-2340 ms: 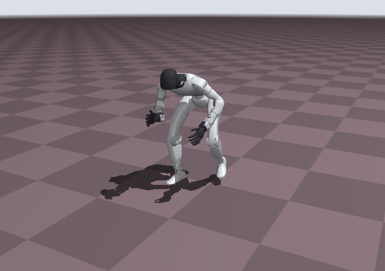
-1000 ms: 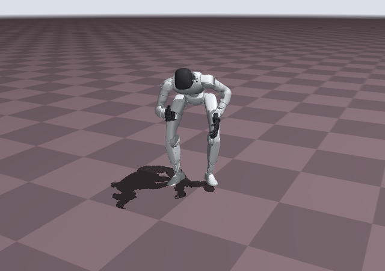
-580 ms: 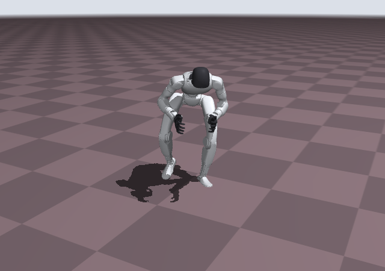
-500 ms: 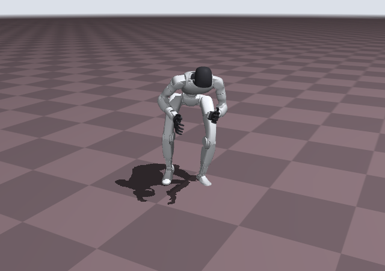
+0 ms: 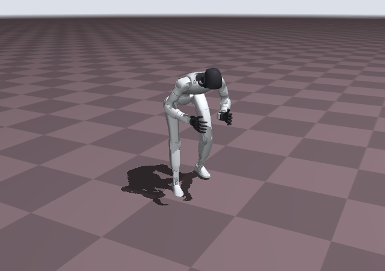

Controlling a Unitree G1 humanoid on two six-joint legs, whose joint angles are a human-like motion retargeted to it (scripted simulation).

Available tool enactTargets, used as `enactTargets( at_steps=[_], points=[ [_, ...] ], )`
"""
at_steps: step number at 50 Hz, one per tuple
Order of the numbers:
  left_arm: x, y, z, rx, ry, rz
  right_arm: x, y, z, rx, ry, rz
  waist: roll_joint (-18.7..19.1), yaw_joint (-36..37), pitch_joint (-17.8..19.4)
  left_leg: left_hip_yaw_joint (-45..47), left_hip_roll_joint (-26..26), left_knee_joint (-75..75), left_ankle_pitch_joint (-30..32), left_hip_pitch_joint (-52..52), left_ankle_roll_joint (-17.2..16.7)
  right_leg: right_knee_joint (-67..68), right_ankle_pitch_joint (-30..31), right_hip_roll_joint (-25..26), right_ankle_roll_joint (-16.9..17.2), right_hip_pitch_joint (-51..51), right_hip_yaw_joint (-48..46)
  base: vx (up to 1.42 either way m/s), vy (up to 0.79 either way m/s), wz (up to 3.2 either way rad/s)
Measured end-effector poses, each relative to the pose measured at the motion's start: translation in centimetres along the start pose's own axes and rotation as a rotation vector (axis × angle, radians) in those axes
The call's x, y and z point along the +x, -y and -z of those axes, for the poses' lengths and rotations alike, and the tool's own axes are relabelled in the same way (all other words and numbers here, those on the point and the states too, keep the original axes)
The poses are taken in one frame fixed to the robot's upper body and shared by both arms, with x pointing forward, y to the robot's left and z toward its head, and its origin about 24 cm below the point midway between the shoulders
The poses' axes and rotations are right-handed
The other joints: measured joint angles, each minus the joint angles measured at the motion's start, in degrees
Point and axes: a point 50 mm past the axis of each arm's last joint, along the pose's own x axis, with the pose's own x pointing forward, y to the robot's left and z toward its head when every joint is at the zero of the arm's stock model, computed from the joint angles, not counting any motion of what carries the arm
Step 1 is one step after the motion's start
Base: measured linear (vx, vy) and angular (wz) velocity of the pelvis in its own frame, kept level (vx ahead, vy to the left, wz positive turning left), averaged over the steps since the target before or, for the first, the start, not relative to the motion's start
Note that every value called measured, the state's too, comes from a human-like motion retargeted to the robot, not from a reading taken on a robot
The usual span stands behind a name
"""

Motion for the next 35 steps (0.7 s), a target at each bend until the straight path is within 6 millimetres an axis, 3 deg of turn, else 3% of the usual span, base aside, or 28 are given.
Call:
enactTargets(
  at_steps=[4,8,10,13,17,18,20,22,25,28,30,32,35],
  points=[
    [-3.6,-2.8,0.8,0.051,-0.122,-0.015,1.7,-0.4,-2.3,0.053,0.157,-0.018,2.2,0.3,0.0,1.7,3.4,11.3,6.5,-6.6,-3.5,6.3,-4.5,-1.3,-2.2,-0.5,-3.5,0.26,-0.24,0.77],
    [-6.4,-4.6,1.6,0.105,-0.275,-0.016,3.4,-1.1,-4.1,0.088,0.243,-0.020,2.4,1.4,0.0,10.4,11.2,13.3,4.1,-9.9,-0.7,11.5,-8.5,-2.4,-4.3,-1.2,-6.9,0.24,-0.23,0.74],
    [-7.6,-5.0,1.2,-0.035,-0.335,-0.083,4.1,-1.4,-4.8,0.103,0.264,-0.028,2.6,2.1,0.0,15.9,15.2,10.4,1.4,-9.7,1.8,14.2,-10.5,-3.0,-5.2,-1.2,-8.9,0.25,-0.19,0.65],
    [-8.4,-6.6,1.9,0.135,-0.385,-0.077,5.0,-1.6,-5.7,0.051,0.332,-0.024,2.6,3.8,0.0,22.9,18.4,0.9,-0.5,-8.0,3.2,17.7,-13.6,-3.4,-6.5,-0.8,-12.1,0.25,-0.14,0.47],
    [-8.7,-7.5,1.4,0.159,-0.364,-0.168,5.7,-1.0,-7.5,0.068,0.432,0.013,6.4,5.9,0.0,27.1,18.9,-12.6,0.8,-7.1,2.8,23.9,-19.0,-4.5,-8.2,0.7,-19.7,0.27,-0.06,0.41],
    [-9.3,-6.9,1.3,0.061,-0.386,-0.219,5.6,-1.2,-7.3,0.065,0.410,0.006,4.8,7.0,0.0,29.9,18.8,-16.1,1.5,-4.7,1.9,25.1,-19.9,-4.5,-8.7,0.7,-19.2,0.39,-0.04,-0.28],
    [-9.6,-6.9,1.4,0.025,-0.406,-0.239,5.7,-1.4,-7.3,0.036,0.408,-0.006,2.6,8.6,0.0,33.0,19.0,-19.4,2.9,-1.7,1.3,27.5,-21.7,-4.6,-9.7,1.1,-19.1,0.36,0.01,-0.02],
    [-9.0,-7.0,1.3,0.053,-0.382,-0.237,5.4,-1.0,-8.2,0.109,0.443,0.015,5.5,8.0,0.0,29.2,19.4,-16.3,4.4,-5.0,2.0,31.3,-24.2,-6.5,-11.3,2.1,-24.0,0.28,0.05,0.73],
    [-8.3,-6.2,1.7,0.045,-0.373,-0.237,5.0,-0.5,-8.0,0.101,0.419,0.018,4.5,8.9,0.0,26.8,20.0,-10.8,4.0,-6.2,2.8,39.4,-24.9,-10.0,-15.1,1.1,-24.8,0.34,0.11,0.46],
    [-7.1,-5.0,1.9,-0.008,-0.357,-0.241,4.5,0.3,-7.1,0.073,0.353,0.026,3.8,9.5,0.0,24.8,19.4,-5.6,1.9,-6.4,3.7,51.8,-19.4,-15.6,-18.6,-3.1,-22.5,0.37,0.19,0.57],
    [-5.9,-4.3,1.7,-0.021,-0.307,-0.246,4.4,1.3,-6.7,0.023,0.344,0.051,4.9,8.7,0.0,22.6,17.6,-2.2,-0.1,-7.2,4.5,59.4,-14.5,-19.6,-19.0,-6.5,-20.2,0.38,0.25,0.96],
    [-5.2,-3.5,1.3,-0.060,-0.254,-0.239,3.3,1.2,-5.9,0.041,0.279,0.012,2.2,9.0,0.0,21.1,16.1,2.4,-3.2,-5.8,7.3,63.8,-12.3,-20.0,-18.2,-10.6,-13.3,0.42,0.20,0.71],
    [-3.3,-2.5,0.7,-0.049,-0.177,-0.218,3.2,1.7,-5.6,0.032,0.253,0.035,1.9,9.4,0.0,21.1,15.4,2.2,-4.3,-3.6,3.9,63.0,-13.8,-17.5,-17.5,-13.0,-11.6,0.32,0.02,0.70]
  ],
)
